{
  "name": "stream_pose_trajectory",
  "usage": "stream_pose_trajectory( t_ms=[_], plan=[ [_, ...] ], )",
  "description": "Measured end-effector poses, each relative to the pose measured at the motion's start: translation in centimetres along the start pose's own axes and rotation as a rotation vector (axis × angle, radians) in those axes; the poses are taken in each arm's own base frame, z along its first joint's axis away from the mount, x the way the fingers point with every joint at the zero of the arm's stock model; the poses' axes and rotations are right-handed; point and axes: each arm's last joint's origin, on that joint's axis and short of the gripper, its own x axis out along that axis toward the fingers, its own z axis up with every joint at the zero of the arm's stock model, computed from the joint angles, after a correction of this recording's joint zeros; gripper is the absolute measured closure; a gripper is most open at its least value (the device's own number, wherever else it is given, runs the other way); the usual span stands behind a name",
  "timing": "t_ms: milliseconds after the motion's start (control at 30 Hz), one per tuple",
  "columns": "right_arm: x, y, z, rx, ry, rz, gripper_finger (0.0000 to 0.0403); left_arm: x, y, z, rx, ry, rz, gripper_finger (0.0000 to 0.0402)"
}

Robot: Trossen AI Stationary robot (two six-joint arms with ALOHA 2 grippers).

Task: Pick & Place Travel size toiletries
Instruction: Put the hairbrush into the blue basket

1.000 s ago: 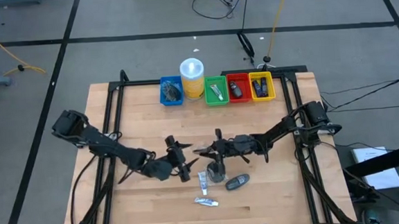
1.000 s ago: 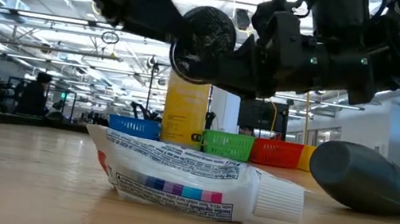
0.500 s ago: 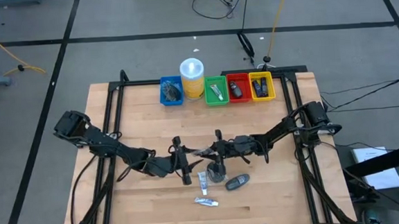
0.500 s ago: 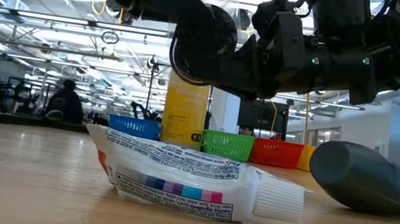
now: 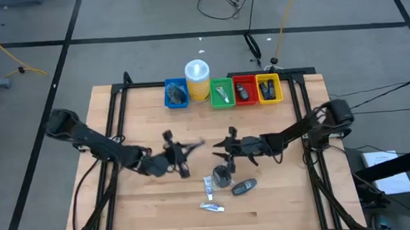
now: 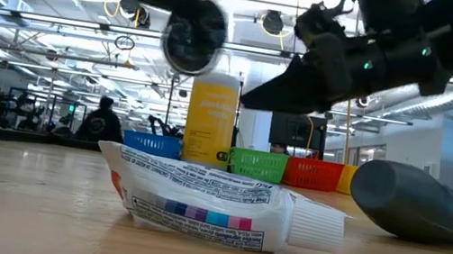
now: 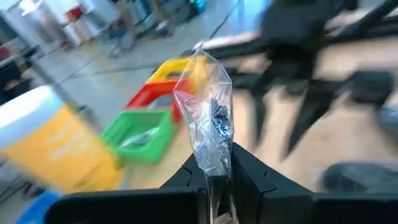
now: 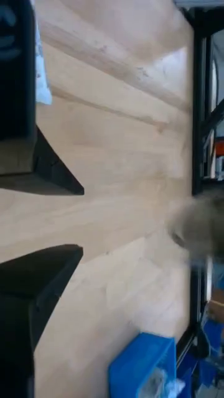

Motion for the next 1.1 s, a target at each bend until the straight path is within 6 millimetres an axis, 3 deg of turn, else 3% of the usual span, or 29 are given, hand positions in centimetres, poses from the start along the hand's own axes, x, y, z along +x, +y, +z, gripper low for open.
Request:
stream_pose_trajectory(
  t_ms=[167, 333, 667, 900, 1100],
  plan=[
    [-3.0, -0.4, 0.4, -0.007, 0.002, 0.005, 0.0248, -0.1, 6.1, 0.6, -0.014, 0.088, 0.137, 0.0390],
    [-5.7, -0.9, 0.0, 0.013, -0.079, 0.024, 0.0251, 2.0, 12.3, 0.1, -0.063, 0.162, 0.190, 0.0367],
    [-8.8, -1.9, -0.9, 0.075, -0.266, 0.037, 0.0255, 6.7, 23.2, -4.5, -0.324, 0.262, 0.175, 0.0387],
    [-8.9, -2.0, -0.9, 0.080, -0.284, 0.037, 0.0257, 9.2, 27.1, -8.9, -0.572, 0.306, 0.094, 0.0355],
    [-8.9, -2.0, -0.9, 0.080, -0.283, 0.038, 0.0258, 10.8, 28.1, -12.1, -0.618, 0.390, 0.130, 0.0348]
  ],
)
